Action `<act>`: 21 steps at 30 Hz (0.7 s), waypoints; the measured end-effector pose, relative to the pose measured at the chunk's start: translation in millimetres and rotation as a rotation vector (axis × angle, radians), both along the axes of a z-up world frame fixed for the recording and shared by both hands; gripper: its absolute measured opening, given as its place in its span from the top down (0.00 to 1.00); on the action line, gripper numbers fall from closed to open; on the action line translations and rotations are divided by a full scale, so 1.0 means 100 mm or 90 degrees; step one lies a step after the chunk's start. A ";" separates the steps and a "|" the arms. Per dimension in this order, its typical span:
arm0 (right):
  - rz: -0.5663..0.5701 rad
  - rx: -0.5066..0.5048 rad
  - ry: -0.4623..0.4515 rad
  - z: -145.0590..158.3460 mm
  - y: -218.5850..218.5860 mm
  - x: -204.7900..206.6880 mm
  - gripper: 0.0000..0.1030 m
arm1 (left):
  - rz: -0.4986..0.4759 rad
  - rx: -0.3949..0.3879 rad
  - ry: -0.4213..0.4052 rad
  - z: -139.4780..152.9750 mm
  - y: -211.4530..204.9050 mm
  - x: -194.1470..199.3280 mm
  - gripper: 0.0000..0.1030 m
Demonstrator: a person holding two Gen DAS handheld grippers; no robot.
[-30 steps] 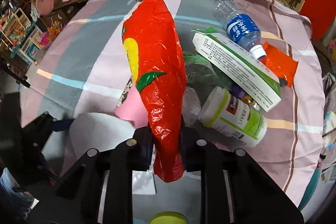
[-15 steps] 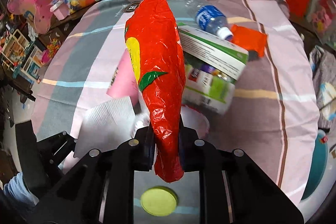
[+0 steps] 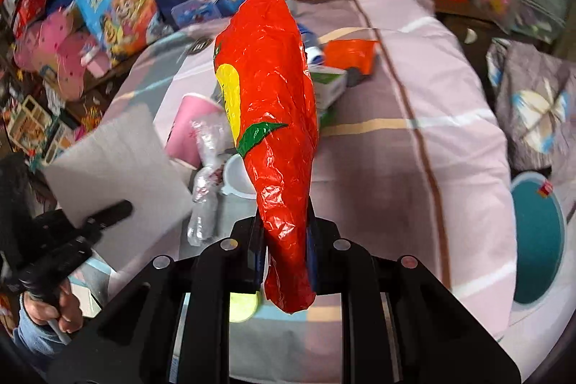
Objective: Collect trash
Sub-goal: 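Grasp the white napkin with the left tool while the right tool grasps the red-orange bag, then carry the napkin and red-orange bag over the teal bin with both tools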
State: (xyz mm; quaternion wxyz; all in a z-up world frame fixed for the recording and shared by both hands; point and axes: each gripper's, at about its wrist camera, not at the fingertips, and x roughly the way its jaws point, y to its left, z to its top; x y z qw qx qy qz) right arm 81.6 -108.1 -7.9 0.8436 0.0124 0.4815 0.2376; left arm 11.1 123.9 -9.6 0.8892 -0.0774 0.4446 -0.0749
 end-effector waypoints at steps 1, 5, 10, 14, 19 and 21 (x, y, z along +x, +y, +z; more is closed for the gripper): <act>-0.008 0.005 -0.001 0.01 -0.06 -0.01 0.84 | -0.009 0.000 -0.012 0.09 -0.06 0.00 0.98; -0.046 0.023 -0.007 0.06 -0.41 -0.05 0.83 | -0.058 -0.020 -0.037 0.34 -0.42 0.09 0.98; -0.096 0.040 -0.016 0.13 -0.85 -0.08 0.83 | -0.125 -0.036 -0.052 0.45 -0.93 0.25 0.99; -0.141 0.052 -0.021 0.16 -1.24 -0.10 0.83 | -0.177 -0.045 -0.050 0.48 -1.35 0.37 0.98; -0.204 0.066 -0.013 0.10 -1.76 -0.14 0.84 | -0.245 -0.043 -0.040 0.49 -1.93 0.55 0.98; -0.229 0.072 -0.008 0.06 -1.96 -0.15 0.83 | -0.268 -0.042 -0.034 0.48 -2.14 0.63 0.98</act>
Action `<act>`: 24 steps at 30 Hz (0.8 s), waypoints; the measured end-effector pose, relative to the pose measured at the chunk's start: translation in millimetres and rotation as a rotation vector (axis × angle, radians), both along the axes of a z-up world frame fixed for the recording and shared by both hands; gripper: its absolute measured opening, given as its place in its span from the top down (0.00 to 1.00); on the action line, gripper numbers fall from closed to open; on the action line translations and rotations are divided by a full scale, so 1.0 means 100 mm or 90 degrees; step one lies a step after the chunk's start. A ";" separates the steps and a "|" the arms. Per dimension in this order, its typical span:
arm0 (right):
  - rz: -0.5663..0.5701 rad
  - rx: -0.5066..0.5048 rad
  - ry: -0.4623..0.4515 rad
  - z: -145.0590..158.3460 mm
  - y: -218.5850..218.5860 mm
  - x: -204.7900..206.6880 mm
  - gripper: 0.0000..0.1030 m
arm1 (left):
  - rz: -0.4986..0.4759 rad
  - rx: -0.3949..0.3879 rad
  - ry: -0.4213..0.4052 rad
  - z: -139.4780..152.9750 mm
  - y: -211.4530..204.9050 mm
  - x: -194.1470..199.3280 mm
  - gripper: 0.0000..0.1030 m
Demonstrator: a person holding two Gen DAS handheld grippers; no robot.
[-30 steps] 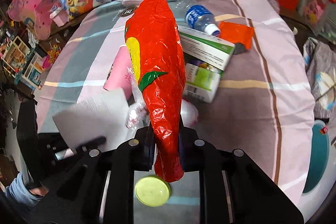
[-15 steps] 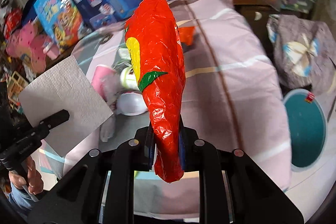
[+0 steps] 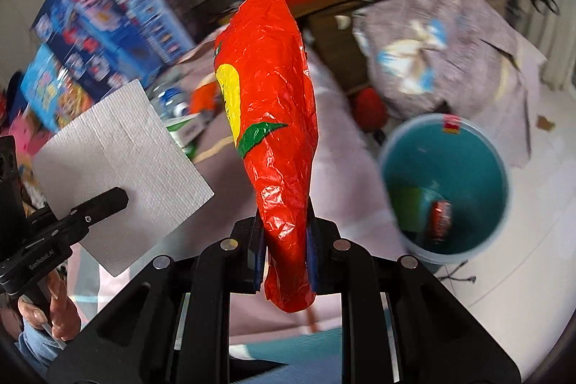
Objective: Collect trash
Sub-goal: 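Carry the napkin and red-orange bag over the teal bin with both tools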
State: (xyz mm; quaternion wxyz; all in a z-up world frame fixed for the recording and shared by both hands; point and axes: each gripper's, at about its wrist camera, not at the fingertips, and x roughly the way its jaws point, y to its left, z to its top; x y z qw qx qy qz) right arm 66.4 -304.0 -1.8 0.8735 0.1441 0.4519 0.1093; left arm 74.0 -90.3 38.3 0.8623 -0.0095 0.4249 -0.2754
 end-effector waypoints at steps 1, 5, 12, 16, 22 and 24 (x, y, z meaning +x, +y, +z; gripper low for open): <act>-0.014 0.002 0.002 -0.03 -0.13 -0.01 0.83 | -0.010 0.002 0.002 -0.01 -0.08 0.03 0.98; -0.061 0.010 0.011 -0.14 -0.57 -0.08 0.83 | -0.057 0.012 0.014 -0.06 -0.54 0.20 0.98; -0.136 0.030 0.052 -0.42 -1.23 -0.13 0.83 | -0.132 0.040 0.054 -0.29 -1.35 0.40 0.98; -0.159 0.042 0.087 -0.62 -1.47 -0.10 0.83 | -0.169 0.046 0.089 -0.50 -1.76 0.55 0.98; -0.178 0.047 0.124 -0.83 -1.71 0.00 0.83 | -0.200 0.067 0.123 -0.78 -2.23 0.71 0.98; -0.184 0.049 0.133 -0.88 -1.76 0.02 0.83 | -0.201 0.075 0.136 -0.87 -2.32 0.77 0.97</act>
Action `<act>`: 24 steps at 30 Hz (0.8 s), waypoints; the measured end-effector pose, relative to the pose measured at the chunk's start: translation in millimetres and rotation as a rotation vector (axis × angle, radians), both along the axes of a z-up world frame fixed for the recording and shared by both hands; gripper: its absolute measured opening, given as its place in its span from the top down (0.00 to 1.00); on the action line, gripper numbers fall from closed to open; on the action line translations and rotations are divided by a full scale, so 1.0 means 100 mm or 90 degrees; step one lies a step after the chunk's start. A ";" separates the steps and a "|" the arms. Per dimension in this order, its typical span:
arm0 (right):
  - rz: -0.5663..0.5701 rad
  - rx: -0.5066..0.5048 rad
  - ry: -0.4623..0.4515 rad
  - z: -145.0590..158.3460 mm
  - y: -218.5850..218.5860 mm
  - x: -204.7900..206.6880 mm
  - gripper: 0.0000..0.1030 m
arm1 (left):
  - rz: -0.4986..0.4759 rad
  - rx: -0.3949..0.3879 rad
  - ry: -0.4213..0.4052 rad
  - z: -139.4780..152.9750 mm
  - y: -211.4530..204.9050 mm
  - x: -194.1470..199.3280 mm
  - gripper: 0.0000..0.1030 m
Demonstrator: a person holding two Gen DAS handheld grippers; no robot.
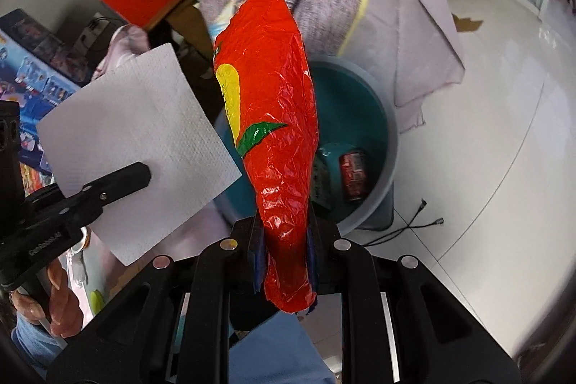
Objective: Collect trash
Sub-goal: 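Carry the napkin and red-orange bag over the teal bin with both tools, then open both tools to drop the napkin and bag into the bin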
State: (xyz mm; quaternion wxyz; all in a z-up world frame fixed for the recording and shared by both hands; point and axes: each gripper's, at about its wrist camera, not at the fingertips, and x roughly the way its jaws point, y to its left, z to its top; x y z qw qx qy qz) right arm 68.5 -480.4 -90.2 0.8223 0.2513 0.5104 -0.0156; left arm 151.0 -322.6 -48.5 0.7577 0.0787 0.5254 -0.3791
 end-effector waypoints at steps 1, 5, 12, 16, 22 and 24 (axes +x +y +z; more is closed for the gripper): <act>-0.002 0.001 0.005 -0.03 -0.03 0.02 0.83 | 0.001 0.003 0.008 -0.04 -0.02 0.02 0.97; -0.001 0.004 0.023 -0.14 -0.05 0.07 0.83 | 0.014 0.015 0.028 -0.20 -0.06 0.13 0.77; 0.006 0.010 0.045 -0.26 -0.03 0.17 0.83 | 0.043 0.020 0.008 -0.23 0.01 0.21 0.31; 0.009 0.015 0.058 -0.33 -0.01 0.25 0.80 | 0.060 0.010 0.008 -0.19 0.13 0.21 0.13; 0.000 0.015 0.066 -0.38 0.00 0.35 0.43 | 0.069 0.000 0.017 -0.17 0.28 0.18 0.08; -0.004 0.013 0.067 -0.38 0.00 0.37 0.40 | 0.072 0.001 0.018 -0.17 0.31 0.17 0.08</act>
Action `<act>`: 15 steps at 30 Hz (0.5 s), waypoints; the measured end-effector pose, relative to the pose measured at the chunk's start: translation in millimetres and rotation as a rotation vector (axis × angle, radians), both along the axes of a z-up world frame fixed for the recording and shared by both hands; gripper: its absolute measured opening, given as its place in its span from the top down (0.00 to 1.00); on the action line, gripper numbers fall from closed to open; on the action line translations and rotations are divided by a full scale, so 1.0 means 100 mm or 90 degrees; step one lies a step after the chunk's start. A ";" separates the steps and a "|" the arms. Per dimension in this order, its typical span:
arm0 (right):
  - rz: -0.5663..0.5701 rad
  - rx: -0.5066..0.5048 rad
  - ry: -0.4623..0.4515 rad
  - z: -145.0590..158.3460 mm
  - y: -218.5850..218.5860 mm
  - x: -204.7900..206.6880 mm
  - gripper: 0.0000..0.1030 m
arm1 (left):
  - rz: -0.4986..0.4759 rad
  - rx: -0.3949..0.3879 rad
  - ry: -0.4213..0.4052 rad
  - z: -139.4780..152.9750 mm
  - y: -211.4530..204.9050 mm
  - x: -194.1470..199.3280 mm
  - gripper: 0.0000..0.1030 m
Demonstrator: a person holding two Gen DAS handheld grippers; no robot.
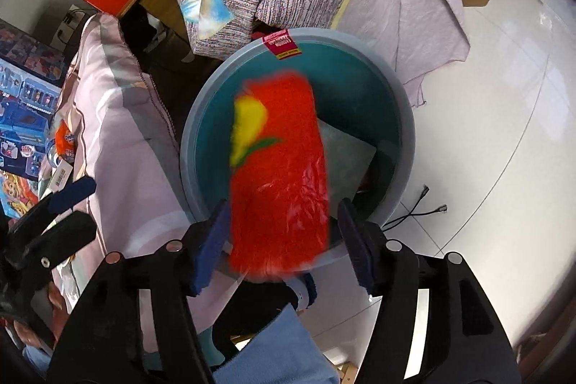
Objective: Collect trash
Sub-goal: 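Open both tools to drop the napkin and bag into the bin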
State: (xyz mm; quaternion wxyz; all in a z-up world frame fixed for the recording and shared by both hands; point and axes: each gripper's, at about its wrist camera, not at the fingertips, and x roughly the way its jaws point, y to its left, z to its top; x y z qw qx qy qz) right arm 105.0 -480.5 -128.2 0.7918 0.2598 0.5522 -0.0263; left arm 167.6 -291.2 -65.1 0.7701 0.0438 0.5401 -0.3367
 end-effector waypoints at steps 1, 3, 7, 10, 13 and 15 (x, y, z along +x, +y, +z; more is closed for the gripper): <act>-0.004 0.002 0.002 -0.01 -0.01 0.00 0.34 | 0.000 0.000 0.001 0.00 0.01 -0.01 0.08; -0.012 -0.001 0.006 -0.01 -0.01 0.00 0.31 | 0.001 -0.002 0.000 0.01 0.04 -0.02 0.08; -0.021 -0.012 0.024 -0.02 0.00 0.00 0.27 | 0.006 -0.006 0.007 -0.01 0.10 -0.03 0.07; -0.022 -0.024 0.034 -0.02 0.03 -0.01 0.27 | 0.014 -0.011 0.012 -0.01 0.15 -0.03 0.07; -0.019 -0.033 0.037 0.00 0.08 -0.01 0.24 | 0.022 -0.012 0.012 -0.01 0.21 -0.03 0.07; -0.017 -0.040 0.036 0.02 0.12 -0.01 0.22 | 0.028 -0.013 0.012 0.00 0.26 -0.04 0.07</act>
